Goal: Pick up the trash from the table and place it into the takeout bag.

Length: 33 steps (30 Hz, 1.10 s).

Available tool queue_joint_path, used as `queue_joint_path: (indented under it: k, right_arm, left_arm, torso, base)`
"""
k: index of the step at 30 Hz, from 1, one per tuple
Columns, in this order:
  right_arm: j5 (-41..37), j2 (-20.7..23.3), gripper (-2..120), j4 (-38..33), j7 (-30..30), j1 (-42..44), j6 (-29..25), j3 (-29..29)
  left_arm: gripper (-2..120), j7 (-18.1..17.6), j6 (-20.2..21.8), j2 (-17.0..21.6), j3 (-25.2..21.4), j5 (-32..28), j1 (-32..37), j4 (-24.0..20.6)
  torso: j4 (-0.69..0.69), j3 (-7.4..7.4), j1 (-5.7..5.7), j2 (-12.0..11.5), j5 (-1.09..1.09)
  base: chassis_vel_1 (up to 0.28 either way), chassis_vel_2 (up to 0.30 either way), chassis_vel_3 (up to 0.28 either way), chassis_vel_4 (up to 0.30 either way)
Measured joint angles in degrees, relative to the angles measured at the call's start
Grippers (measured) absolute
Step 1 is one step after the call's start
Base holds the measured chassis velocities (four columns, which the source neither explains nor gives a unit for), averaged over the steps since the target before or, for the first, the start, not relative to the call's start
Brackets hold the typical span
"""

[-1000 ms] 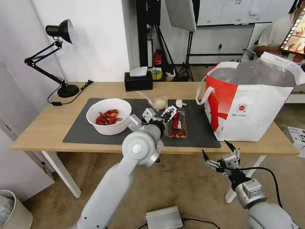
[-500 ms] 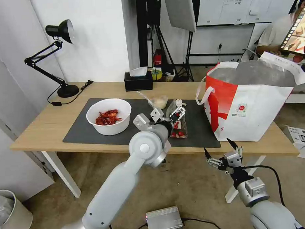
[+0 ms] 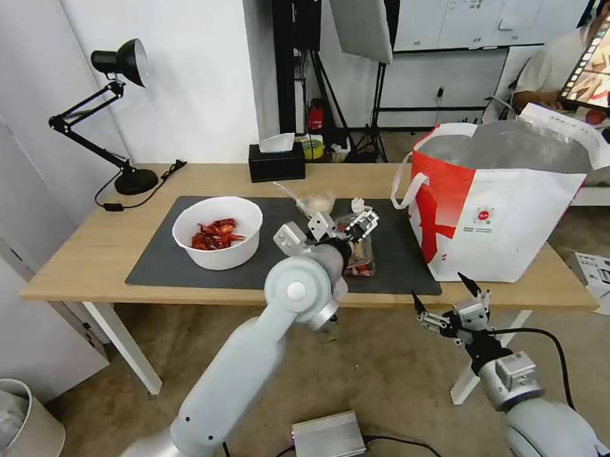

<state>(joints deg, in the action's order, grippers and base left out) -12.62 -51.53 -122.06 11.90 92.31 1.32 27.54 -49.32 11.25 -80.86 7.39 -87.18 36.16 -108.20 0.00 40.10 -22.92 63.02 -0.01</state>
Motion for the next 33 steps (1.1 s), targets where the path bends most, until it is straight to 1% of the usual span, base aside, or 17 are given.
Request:
queue_joint_path:
  k: [2,3,6,7,9,10,11,14,15,17,19,21,24,25,27,30,33]
  right_arm:
    - [0.0,0.0,100,0.0,0.0,-0.1,0.0,0.0]
    - [0.0,0.0,100,0.0,0.0,-0.1,0.0,0.0]
    - [-0.1,0.1,100,0.0,0.0,-0.1,0.0,-0.1]
    - [-0.1,0.1,100,0.0,0.0,-0.1,0.0,-0.1]
    - [-0.1,0.1,100,0.0,0.0,0.0,0.0,-0.1]
    - [-0.1,0.1,100,0.0,0.0,0.0,0.0,-0.1]
    - [-0.1,0.1,100,-0.1,0.0,0.0,0.0,-0.1]
    - [-0.1,0.1,100,-0.1,0.0,0.1,0.0,-0.1]
    - [-0.1,0.1,100,-0.2,0.0,0.1,0.0,-0.2]
    - [-0.1,0.1,100,-0.2,0.0,0.1,0.0,-0.2]
    - [-0.1,0.3,100,-0.2,0.0,0.1,0.0,-0.3]
    - [-0.1,0.4,100,-0.2,0.0,0.1,0.0,-0.3]
    - [-0.1,0.5,100,-0.2,0.0,0.1,0.0,-0.4]
    - [-0.1,0.5,100,-0.2,0.0,0.1,0.0,-0.4]
    - [-0.2,0.6,100,-0.3,0.0,0.1,0.0,-0.4]
    - [-0.3,0.6,100,-0.4,0.0,0.3,0.0,-0.4]
    - [-2.0,0.9,100,-0.8,0.0,0.4,0.2,-0.4]
  left_arm:
    - [98,2.7,0.7,2.3,1.2,-0.1,-1.1,0.7]
    - [98,2.7,0.7,2.3,1.2,-0.1,-1.1,0.7]
    - [87,6.4,1.5,5.6,3.2,-0.7,-3.2,2.1]
    - [87,6.4,1.5,5.6,3.2,-0.7,-3.2,2.1]
    - [75,11.7,2.3,9.5,5.5,-1.3,-6.0,3.1]
    - [75,11.7,2.3,9.5,5.5,-1.3,-6.0,3.1]
    - [67,14.5,2.9,11.0,6.3,-1.7,-7.2,3.2]
    - [60,17.1,3.7,12.2,6.9,-2.0,-8.3,3.3]
    - [54,19.1,4.2,13.2,7.5,-2.1,-9.1,3.6]
    - [50,19.6,4.3,13.4,7.7,-2.1,-9.3,3.7]
    - [36,24.6,4.7,15.2,10.2,2.7,-11.2,5.6]
    - [33,25.7,4.7,15.6,10.9,4.8,-11.5,6.2]
    - [19,31.0,4.8,17.6,13.5,12.2,-12.5,7.7]
    - [19,31.0,4.8,17.6,13.5,12.2,-12.5,7.7]
    - [7,33.8,4.9,18.8,15.3,16.3,-12.9,8.2]
    - [0,35.3,5.0,19.3,16.3,18.7,-13.0,8.6]
    - [0,36.9,4.9,19.7,17.8,21.7,-13.0,9.1]
  torso:
    - [0.0,0.0,0.0,0.0,0.0]
    - [0.0,0.0,0.0,0.0,0.0]
    - [0.0,0.0,0.0,0.0,0.0]
    - [0.0,0.0,0.0,0.0,0.0]
    - [0.01,0.01,0.0,0.0,-0.01]
    - [0.01,0.01,0.0,0.0,-0.01]
    - [0.01,0.0,0.0,0.0,-0.01]
    - [0.0,0.0,0.0,0.0,-0.01]
    - [0.0,0.0,0.0,0.0,-0.01]
    - [0.0,0.0,0.0,0.0,-0.01]
    - [0.0,0.0,0.0,0.0,-0.01]
    - [0.0,0.0,0.0,0.0,-0.01]
    - [0.0,0.0,0.0,0.0,0.0]
    - [0.0,0.0,0.0,0.0,0.0]
    - [0.01,0.0,0.0,0.0,0.0]
    - [0.0,0.0,0.0,0.0,0.0]
    - [0.0,0.0,0.0,0.0,0.0]
  base:
    - [0.0,0.0,0.0,0.0]
    - [0.0,0.0,0.0,0.0]
    - [0.0,0.0,0.0,0.0]
    - [0.0,0.0,0.0,0.0]
    - [0.0,0.0,0.0,0.0]
    - [0.0,0.0,0.0,0.0]
    - [0.0,0.0,0.0,0.0]
    - [0.0,0.0,0.0,0.0]
    - [0.0,0.0,0.0,0.0]
    - [0.0,0.0,0.0,0.0]
    - [0.0,0.0,0.0,0.0]
    - [0.0,0.0,0.0,0.0]
    - [0.0,0.0,0.0,0.0]
    - [0.0,0.0,0.0,0.0]
    - [0.0,0.0,0.0,0.0]
    - [0.0,0.0,0.0,0.0]
    - [0.0,0.0,0.0,0.0]
